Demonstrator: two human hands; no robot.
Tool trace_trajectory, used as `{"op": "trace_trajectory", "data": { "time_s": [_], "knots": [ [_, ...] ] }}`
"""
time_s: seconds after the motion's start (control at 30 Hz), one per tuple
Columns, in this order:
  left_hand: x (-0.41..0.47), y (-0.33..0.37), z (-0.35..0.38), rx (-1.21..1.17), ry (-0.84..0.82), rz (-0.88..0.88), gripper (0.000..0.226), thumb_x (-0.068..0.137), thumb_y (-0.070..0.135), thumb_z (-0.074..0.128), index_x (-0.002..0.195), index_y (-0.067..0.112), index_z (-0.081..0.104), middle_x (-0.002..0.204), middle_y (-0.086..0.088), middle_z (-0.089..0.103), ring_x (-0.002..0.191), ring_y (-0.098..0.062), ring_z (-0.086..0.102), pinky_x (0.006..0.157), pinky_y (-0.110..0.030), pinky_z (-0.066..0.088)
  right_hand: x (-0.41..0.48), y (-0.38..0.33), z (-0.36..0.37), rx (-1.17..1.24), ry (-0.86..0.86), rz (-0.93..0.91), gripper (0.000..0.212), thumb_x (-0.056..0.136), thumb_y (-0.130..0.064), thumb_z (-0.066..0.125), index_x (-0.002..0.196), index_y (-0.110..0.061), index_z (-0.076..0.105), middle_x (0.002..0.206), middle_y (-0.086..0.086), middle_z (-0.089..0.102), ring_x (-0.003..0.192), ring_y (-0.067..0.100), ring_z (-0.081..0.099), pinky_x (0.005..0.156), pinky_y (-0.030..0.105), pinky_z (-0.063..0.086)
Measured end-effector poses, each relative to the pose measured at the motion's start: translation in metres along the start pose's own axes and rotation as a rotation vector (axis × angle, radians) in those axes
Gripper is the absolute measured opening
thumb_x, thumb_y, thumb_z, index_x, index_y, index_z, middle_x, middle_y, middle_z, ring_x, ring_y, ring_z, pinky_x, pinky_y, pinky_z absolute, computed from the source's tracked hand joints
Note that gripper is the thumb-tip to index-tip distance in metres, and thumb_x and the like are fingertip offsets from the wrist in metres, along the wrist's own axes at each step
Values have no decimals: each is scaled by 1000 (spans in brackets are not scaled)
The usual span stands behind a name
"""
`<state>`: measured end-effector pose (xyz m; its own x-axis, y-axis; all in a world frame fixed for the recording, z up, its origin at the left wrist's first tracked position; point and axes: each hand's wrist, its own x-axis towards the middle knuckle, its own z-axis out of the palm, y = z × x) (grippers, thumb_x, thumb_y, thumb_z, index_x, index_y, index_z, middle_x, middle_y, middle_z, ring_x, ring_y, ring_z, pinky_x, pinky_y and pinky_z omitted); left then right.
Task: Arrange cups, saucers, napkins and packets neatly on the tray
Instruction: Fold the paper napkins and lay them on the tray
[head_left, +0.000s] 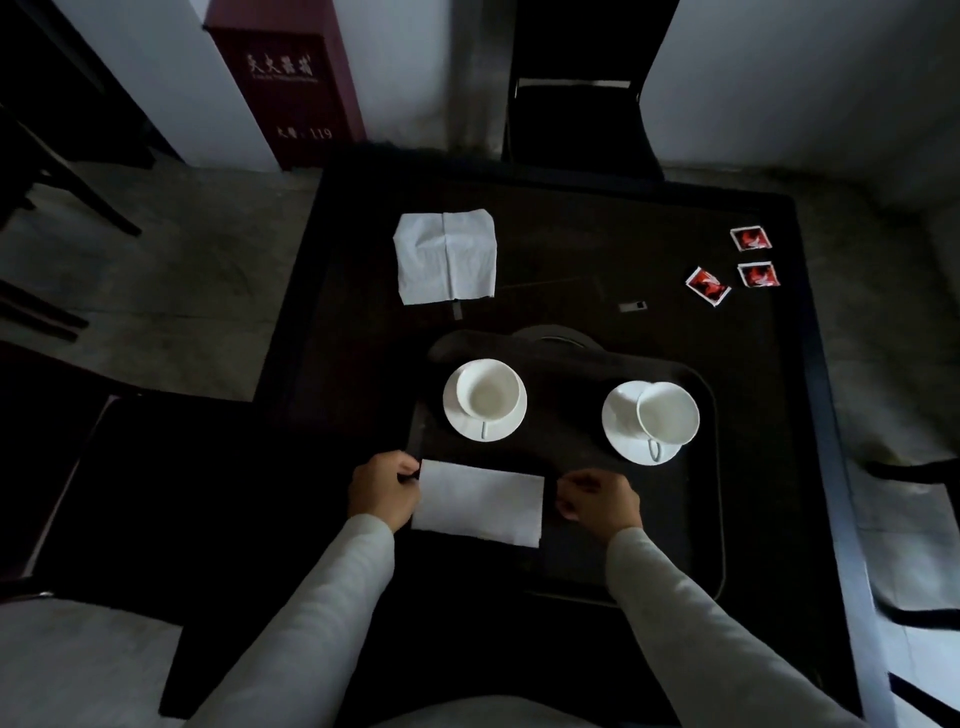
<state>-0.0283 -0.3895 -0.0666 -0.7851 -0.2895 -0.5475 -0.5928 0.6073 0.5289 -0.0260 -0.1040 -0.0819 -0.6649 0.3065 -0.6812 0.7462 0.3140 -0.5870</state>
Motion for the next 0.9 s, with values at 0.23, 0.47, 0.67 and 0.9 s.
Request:
{"op": "trace_trajectory", "data": {
  "time_s": [0.23, 0.47, 0.67, 0.9],
  "knots": [
    [55, 39, -47, -23, 17, 92, 19, 90, 9, 68, 105, 18, 77, 105, 1, 75, 102, -18, 70, 90, -27, 54, 41, -91, -4, -26, 16, -172, 6, 89, -14, 73, 84, -15, 76, 71, 7, 76, 65, 23, 73, 69, 38, 64],
    [142, 121, -67, 20, 63, 309, 34, 93, 10, 63, 127, 10, 68, 127, -8, 70, 116, -25, 66, 101, -34, 51, 113, -210, 21, -252, 25, -326, 19, 86, -27, 76, 103, -19, 77, 93, 3, 79, 90, 20, 74, 87, 27, 56],
    [203, 167, -50, 118, 98, 352, 12, 89, 10, 62, 98, 4, 66, 101, -14, 68, 94, -31, 66, 84, -39, 54, 172, -267, 63, -322, -2, -330, 47, 86, -31, 75, 129, -16, 65, 121, 4, 73, 117, 24, 66, 93, 26, 46],
    [259, 181, -30, 23, 74, 275, 11, 90, 18, 67, 97, 9, 68, 93, -6, 70, 87, -23, 67, 79, -37, 57, 227, -295, 103, -129, 20, -143, 63, 83, -33, 78, 137, -10, 55, 91, -5, 59, 106, 24, 67, 84, 32, 50]
  ]
}}
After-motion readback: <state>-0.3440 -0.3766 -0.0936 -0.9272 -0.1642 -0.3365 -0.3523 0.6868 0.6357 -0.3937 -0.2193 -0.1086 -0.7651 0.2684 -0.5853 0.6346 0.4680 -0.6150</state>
